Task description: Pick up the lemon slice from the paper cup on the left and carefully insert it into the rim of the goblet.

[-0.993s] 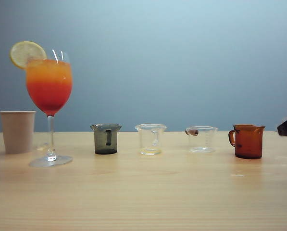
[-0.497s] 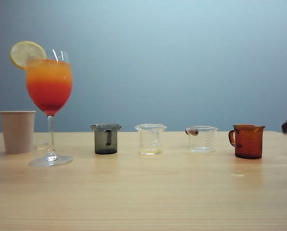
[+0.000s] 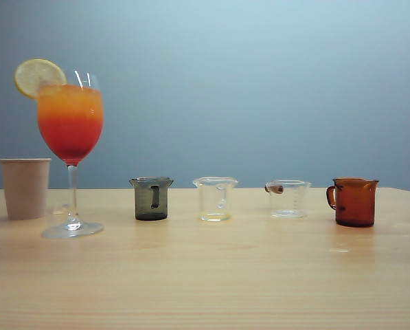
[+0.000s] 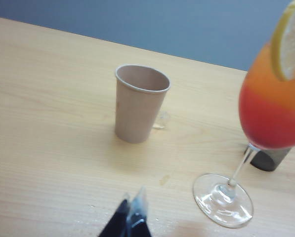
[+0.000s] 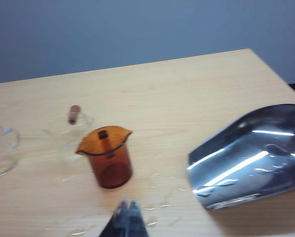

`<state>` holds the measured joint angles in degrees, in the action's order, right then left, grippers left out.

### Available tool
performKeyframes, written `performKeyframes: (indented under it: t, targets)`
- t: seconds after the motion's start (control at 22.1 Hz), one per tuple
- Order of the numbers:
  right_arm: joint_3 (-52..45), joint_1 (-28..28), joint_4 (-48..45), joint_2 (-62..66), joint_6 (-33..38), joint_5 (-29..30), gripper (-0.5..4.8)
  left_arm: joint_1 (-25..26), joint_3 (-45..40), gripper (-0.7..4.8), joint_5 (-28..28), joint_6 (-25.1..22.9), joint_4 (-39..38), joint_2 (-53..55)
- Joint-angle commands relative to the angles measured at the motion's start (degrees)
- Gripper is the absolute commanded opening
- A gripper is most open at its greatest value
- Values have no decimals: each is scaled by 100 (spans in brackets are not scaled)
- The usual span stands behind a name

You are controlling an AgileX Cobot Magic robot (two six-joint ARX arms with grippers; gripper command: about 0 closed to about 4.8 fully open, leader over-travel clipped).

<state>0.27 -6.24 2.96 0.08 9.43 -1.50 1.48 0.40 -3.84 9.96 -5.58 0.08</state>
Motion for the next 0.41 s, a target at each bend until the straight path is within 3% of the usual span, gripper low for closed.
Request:
performKeyframes:
  t: [0.05, 0.41]
  targets:
    - [-22, 186, 33, 2, -4, 11, 5, 2, 13, -1, -4, -9, 33, 2]
    - [-22, 247, 26, 2, -4, 11, 5, 2, 13, -1, -4, -9, 33, 2]
